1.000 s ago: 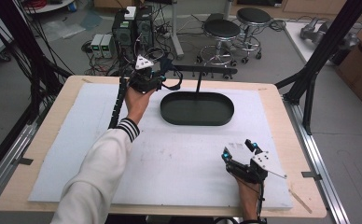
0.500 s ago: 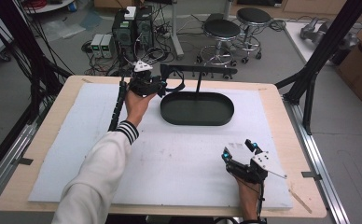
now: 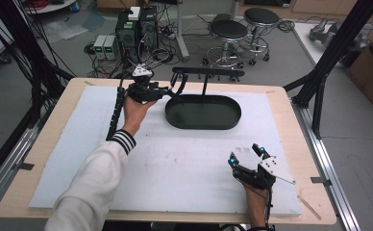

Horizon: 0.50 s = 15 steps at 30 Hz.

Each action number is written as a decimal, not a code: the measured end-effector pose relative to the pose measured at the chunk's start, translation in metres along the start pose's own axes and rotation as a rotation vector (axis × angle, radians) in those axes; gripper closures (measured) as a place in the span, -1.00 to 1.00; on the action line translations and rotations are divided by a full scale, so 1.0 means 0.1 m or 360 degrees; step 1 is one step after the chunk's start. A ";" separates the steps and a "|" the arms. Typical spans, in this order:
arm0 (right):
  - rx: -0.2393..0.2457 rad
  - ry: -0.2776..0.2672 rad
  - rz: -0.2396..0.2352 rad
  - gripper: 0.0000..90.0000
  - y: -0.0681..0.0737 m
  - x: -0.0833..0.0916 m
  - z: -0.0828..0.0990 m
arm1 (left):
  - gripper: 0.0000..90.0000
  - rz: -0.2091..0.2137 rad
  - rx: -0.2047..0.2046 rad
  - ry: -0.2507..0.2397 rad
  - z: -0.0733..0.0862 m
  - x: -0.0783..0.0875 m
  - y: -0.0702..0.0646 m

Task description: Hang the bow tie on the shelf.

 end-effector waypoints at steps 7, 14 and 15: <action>0.0004 0.0002 -0.0001 -0.77 0.00 0.00 0.00 | -0.32 0.0007 -0.0121 -0.0040 0.13 0.25 0.07; 0.0015 0.0009 -0.0001 -0.77 0.02 0.00 0.00 | -0.35 0.0007 -0.0193 -0.0111 0.37 0.63 0.14; 0.0016 0.0007 0.0003 -0.77 0.01 0.00 0.00 | -0.35 0.0012 -0.0200 -0.0130 0.41 0.71 0.14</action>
Point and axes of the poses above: each handheld gripper's, and its own axes: x roughly backward along the jaws, z roughly out of its underside, y roughly to its left, the point moved 7 cm from there along -x, roughly forward along the jaws, and after that the axes turned 2 degrees about z, right-handed, at the moved point
